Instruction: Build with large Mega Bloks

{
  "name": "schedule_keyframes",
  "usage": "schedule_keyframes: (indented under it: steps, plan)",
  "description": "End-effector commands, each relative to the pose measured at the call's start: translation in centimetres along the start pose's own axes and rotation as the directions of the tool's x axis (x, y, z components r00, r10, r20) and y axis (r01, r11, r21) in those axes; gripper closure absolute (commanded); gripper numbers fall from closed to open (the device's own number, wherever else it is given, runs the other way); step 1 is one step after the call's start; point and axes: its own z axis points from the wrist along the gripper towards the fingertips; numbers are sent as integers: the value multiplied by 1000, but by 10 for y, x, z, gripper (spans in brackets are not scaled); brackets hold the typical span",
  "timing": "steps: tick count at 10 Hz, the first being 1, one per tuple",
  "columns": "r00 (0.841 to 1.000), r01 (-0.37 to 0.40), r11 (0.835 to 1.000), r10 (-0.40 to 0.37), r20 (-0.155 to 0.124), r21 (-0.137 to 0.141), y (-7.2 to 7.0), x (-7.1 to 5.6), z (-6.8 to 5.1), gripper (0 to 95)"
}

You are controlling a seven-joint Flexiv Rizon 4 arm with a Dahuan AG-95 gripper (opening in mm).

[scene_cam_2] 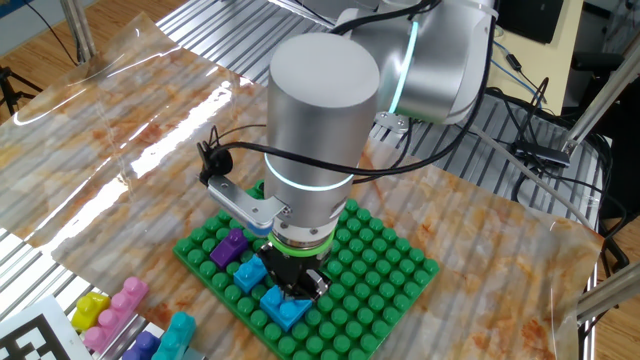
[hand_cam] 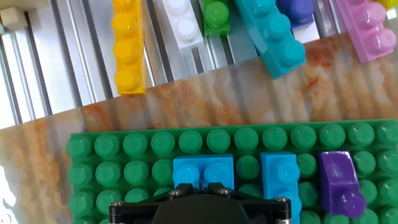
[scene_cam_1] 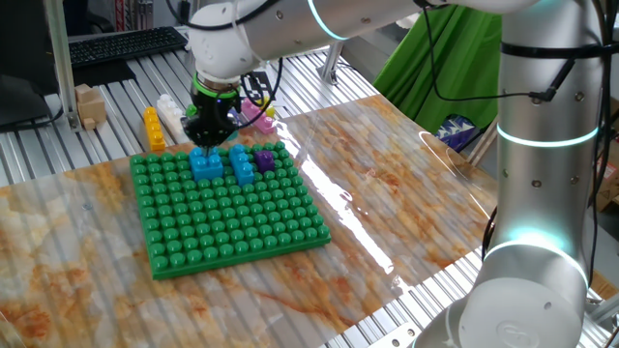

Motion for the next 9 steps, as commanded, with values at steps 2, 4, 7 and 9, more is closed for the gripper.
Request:
schedule_keyframes:
  steps: [2,4,7,9]
  plan:
    - [1000,-2,1000,2,24,-7,0,-1,16,950]
    - [1000,-11,1000,11,21,-8,0,-1,18,950]
    - [999,-29,1000,29,-34,-2,-2,1,9,950]
    - [997,-39,999,39,-72,2,-3,4,-10,950]
